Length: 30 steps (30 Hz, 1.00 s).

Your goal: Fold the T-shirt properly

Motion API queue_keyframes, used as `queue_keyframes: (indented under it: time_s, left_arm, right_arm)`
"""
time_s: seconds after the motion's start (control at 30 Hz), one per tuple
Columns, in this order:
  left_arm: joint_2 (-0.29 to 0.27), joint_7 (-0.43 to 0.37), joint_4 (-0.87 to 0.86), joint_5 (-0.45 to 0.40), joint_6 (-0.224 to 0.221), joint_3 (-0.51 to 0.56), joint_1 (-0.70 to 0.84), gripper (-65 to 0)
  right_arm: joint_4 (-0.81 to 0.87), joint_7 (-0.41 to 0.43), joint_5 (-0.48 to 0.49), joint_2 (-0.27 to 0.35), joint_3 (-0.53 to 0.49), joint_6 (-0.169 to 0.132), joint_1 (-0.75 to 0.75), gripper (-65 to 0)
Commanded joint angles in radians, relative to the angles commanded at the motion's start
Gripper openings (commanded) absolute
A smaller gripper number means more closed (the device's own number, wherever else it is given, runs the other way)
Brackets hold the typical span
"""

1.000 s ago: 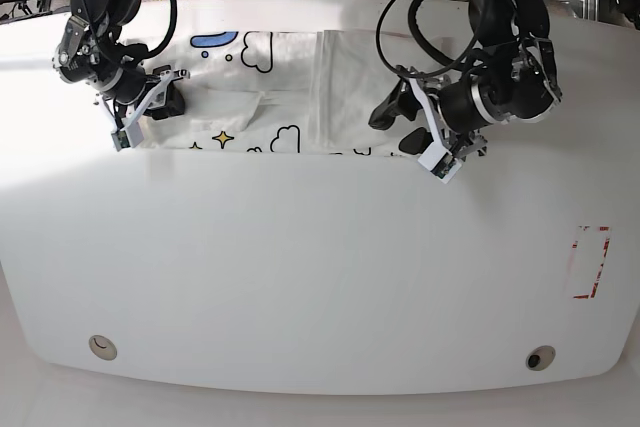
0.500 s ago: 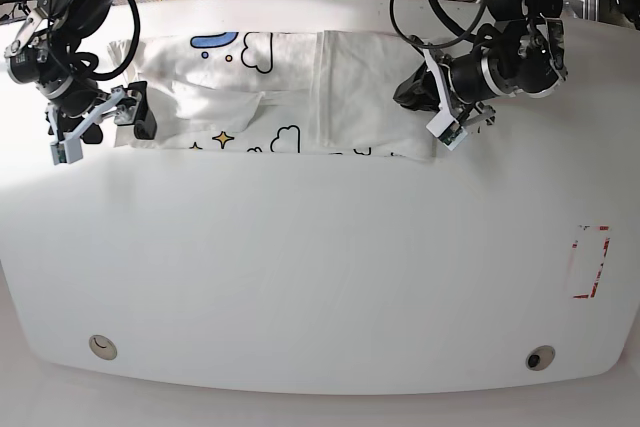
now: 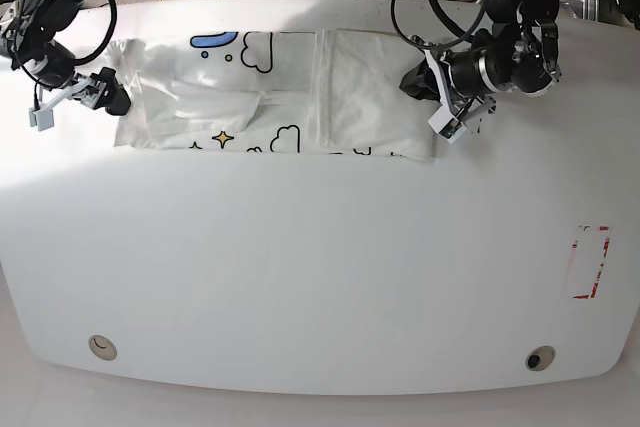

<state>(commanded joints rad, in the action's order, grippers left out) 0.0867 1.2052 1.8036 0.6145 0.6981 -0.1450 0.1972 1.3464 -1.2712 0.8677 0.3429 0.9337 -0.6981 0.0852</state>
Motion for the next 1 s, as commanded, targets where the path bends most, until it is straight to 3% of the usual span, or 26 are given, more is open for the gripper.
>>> queue_keyframes:
  time_s: [0.3,0.43,0.57,0.73,0.77,1.0]
  left_arm:
    - [0.0,0.0,-0.008,0.002,0.0,0.0,-0.009,-61.0]
    - [0.0,0.0,-0.009,0.0,0.0,0.0,-0.009,-61.0]
    - [-0.003,0.0,-0.009,-0.002,0.0,0.0,-0.009,-60.8]
    - [-0.043,0.0,-0.021,-0.003,0.0,0.0,-0.009,-60.8]
    - [-0.043,0.0,-0.035,-0.003,0.0,0.002,-0.012,-60.8]
    - [-0.044,-0.005,-0.212,-0.002,0.0,0.006,-0.092,-60.8]
  right_arm:
    - [0.04,0.011,0.0,-0.086,-0.095,0.0,0.051,-1.7]
    - [0.146,0.011,-0.005,-0.146,-0.138,0.0,0.087,-12.7]
    - [0.178,0.011,-0.005,-0.172,-0.161,0.0,0.092,-30.3]
    - [0.178,0.012,-0.006,-0.167,-0.163,0.0,0.091,-61.4]
    - [0.181,0.011,-0.005,-0.166,-0.163,0.0,0.087,-65.0]
    - [0.419,-0.005,0.0,-0.166,-0.161,0.0,0.097,-65.0]
